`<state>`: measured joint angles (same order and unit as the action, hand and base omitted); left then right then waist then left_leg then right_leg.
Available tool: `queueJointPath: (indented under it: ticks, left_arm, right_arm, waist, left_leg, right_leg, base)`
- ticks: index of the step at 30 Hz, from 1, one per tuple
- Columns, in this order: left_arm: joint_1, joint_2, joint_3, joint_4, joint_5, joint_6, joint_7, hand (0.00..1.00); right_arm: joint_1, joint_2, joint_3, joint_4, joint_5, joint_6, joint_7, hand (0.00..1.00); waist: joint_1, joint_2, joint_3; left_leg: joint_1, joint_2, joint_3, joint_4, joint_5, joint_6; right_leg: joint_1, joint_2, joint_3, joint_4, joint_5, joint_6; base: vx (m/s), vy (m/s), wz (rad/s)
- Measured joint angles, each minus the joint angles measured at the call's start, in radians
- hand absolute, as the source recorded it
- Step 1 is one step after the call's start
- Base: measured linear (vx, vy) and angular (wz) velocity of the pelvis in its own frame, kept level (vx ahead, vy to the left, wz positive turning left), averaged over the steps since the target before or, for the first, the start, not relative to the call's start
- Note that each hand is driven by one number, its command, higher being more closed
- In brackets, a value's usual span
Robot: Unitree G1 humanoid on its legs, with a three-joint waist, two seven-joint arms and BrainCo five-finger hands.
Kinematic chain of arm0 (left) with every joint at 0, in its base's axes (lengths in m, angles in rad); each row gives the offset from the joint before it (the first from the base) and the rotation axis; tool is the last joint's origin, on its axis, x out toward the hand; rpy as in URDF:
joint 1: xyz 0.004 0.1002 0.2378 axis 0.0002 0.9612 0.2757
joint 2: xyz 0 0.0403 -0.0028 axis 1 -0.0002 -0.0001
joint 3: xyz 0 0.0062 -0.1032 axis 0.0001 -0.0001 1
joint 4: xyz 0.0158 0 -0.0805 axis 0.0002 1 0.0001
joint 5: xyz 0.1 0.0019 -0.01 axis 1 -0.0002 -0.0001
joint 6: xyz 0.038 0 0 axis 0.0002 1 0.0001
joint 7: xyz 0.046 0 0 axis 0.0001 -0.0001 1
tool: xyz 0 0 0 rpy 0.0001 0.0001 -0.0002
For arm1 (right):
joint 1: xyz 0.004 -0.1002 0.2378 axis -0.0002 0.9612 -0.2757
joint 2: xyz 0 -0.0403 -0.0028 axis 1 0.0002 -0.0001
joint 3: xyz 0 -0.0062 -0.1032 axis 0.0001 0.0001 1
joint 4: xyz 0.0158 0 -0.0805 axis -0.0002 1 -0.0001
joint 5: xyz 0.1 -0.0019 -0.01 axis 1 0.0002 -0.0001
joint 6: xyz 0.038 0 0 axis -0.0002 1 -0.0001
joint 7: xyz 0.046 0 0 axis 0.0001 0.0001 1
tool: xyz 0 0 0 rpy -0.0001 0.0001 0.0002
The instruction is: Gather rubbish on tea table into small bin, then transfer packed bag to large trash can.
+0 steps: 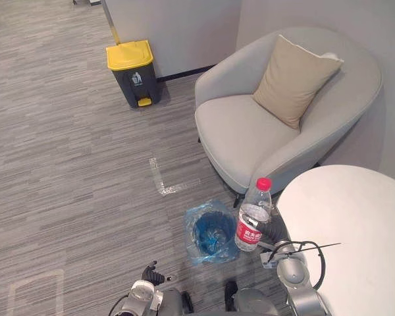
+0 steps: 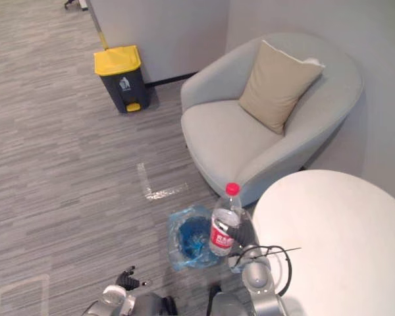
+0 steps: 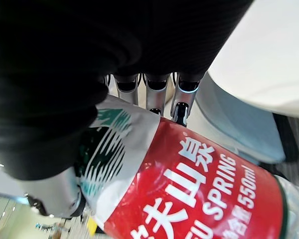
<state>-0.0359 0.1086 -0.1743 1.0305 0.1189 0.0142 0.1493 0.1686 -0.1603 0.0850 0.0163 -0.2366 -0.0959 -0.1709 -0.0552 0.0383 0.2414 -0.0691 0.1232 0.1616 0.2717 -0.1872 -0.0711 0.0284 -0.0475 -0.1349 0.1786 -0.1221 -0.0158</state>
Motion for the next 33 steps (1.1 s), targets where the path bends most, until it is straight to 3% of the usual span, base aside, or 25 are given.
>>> queueJointPath:
  ticks: [1, 6, 12, 14, 16, 21, 28, 33]
  left_arm:
    - [0.0, -0.003, -0.001, 0.0, 0.0, 0.0, 0.0, 0.0]
    - [-0.001, -0.002, -0.002, 0.005, 0.008, 0.008, 0.002, 0.0]
    - [-0.002, 0.003, -0.001, 0.012, 0.007, 0.013, 0.004, 0.0]
    - [-0.027, 0.002, 0.001, 0.012, -0.009, 0.013, 0.013, 0.0]
    - [-0.073, -0.002, 0.028, 0.001, -0.055, 0.009, 0.042, 0.0]
    - [-0.182, -0.021, 0.081, -0.02, -0.115, -0.001, 0.086, 0.0]
    - [-0.279, -0.072, 0.171, -0.114, -0.199, -0.01, 0.144, 0.0]
    - [-0.385, -0.066, 0.219, -0.219, -0.244, -0.02, 0.173, 0.0]
  right_arm:
    - [-0.003, -0.001, 0.0, 0.002, 0.0, 0.0, 0.0, 1.0]
    - [0.01, 0.007, 0.043, 0.006, -0.003, 0.001, 0.007, 1.0]
    - [-0.037, -0.005, 0.078, 0.044, -0.01, -0.001, 0.003, 1.0]
    - [-0.129, -0.03, 0.111, 0.101, -0.04, 0.0, -0.007, 1.0]
    - [-0.232, -0.061, 0.141, 0.154, -0.043, 0.0, -0.015, 1.0]
    - [-0.315, -0.079, 0.159, 0.168, -0.081, 0.019, -0.046, 1.0]
    - [-0.467, -0.081, 0.168, 0.166, -0.116, 0.044, -0.11, 1.0]
    - [-0.744, -0.122, 0.153, 0.292, -0.117, 0.074, -0.178, 1.0]
  waist:
    - [0.0, 0.001, 0.001]
    - [0.004, -0.004, 0.002]
    - [0.007, 0.003, 0.009]
    - [0.003, 0.017, 0.038]
    - [0.004, 0.032, 0.115]
    - [0.029, 0.036, 0.211]
    - [0.059, 0.033, 0.224]
    - [0.097, 0.021, 0.266]
  left_leg:
    - [0.006, -0.002, -0.007, -0.008, 0.05, 0.001]
    - [0.06, -0.05, 0.073, -0.041, 0.059, 0.013]
    - [0.07, -0.055, 0.14, -0.083, 0.064, 0.023]
    - [-0.012, -0.044, 0.159, -0.037, 0.059, 0.032]
    - [-0.124, -0.031, 0.152, 0.036, 0.048, 0.048]
    - [-0.355, -0.009, 0.099, 0.164, 0.043, 0.062]
    - [-0.683, 0.031, 0.063, 0.332, 0.033, 0.062]
    - [-0.911, 0.062, 0.073, 0.424, 0.041, 0.062]
  right_leg:
    - [0.001, 0.002, 0.011, -0.001, -0.001, 0.005]
    - [0.008, -0.039, 0.108, -0.045, 0.033, 0.06]
    - [-0.045, -0.037, 0.18, -0.053, 0.046, 0.076]
    - [-0.142, -0.029, 0.214, 0.0, 0.055, 0.079]
    - [-0.251, -0.022, 0.221, 0.059, 0.056, 0.08]
    - [-0.467, -0.026, 0.166, 0.205, 0.04, 0.073]
    - [-0.768, -0.046, 0.089, 0.384, -0.001, 0.063]
    - [-0.992, -0.069, 0.06, 0.505, -0.014, 0.057]
  base:
    - [0.12, 0.173, -0.45]
    - [0.08, 0.172, -0.45]
    - [-0.03, 0.029, -0.43]
    - [-0.15, -0.027, -0.41]
    - [-0.24, -0.031, -0.03]
    - [-0.26, -0.044, 0.32]
    - [-0.18, -0.036, 0.39]
    - [-0.11, -0.007, 0.29]
